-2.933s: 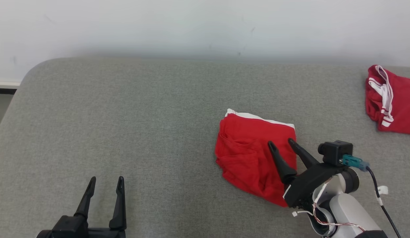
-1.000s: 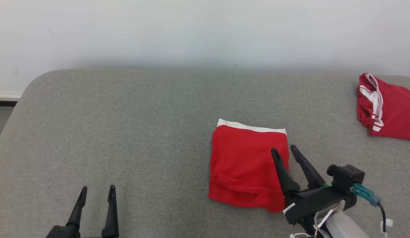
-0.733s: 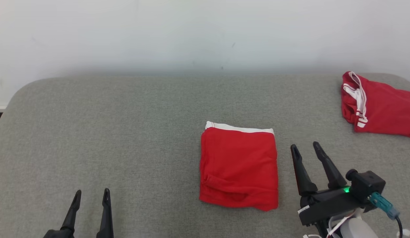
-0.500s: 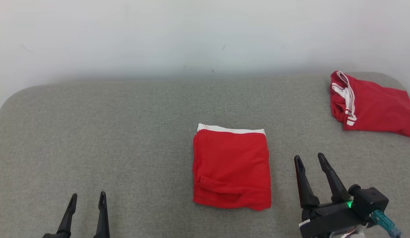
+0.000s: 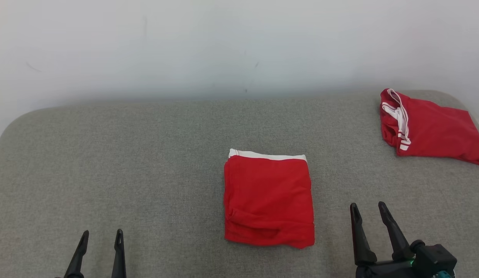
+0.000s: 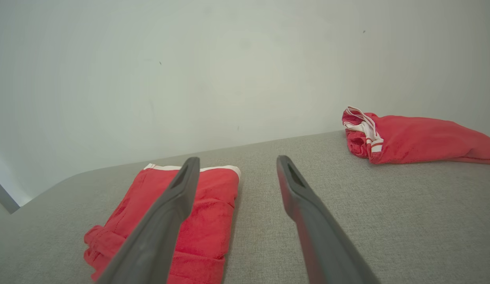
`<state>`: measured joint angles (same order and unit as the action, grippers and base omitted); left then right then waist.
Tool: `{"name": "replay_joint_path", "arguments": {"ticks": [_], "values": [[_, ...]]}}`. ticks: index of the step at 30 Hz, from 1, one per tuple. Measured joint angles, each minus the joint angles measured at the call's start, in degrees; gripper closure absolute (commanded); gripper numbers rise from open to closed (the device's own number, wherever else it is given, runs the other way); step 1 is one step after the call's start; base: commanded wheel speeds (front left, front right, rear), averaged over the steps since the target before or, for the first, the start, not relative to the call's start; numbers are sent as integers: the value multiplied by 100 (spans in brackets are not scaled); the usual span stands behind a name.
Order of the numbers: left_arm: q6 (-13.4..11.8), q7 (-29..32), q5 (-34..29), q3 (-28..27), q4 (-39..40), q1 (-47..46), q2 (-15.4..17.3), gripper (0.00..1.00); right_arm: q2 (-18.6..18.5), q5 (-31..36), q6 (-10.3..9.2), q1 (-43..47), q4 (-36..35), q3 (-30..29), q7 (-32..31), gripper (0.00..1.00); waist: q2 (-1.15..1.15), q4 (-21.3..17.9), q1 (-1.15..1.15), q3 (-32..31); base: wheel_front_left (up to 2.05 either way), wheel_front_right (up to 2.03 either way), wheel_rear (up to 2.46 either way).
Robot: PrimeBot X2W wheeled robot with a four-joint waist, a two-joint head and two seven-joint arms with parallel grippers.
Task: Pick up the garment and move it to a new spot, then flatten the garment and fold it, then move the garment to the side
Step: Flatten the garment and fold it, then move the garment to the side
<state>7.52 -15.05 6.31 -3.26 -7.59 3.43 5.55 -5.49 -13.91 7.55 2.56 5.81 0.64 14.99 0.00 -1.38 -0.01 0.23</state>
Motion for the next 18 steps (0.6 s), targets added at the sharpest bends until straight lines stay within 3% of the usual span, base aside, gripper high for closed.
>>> {"name": "replay_joint_path", "arguments": {"ticks": [18], "values": [[0, 0, -73, -121, 9, 125, -54, 0, 134, 324, 0, -16, 263, 30, 0, 0, 0, 57, 1, -2, 0, 0, 0]]}}
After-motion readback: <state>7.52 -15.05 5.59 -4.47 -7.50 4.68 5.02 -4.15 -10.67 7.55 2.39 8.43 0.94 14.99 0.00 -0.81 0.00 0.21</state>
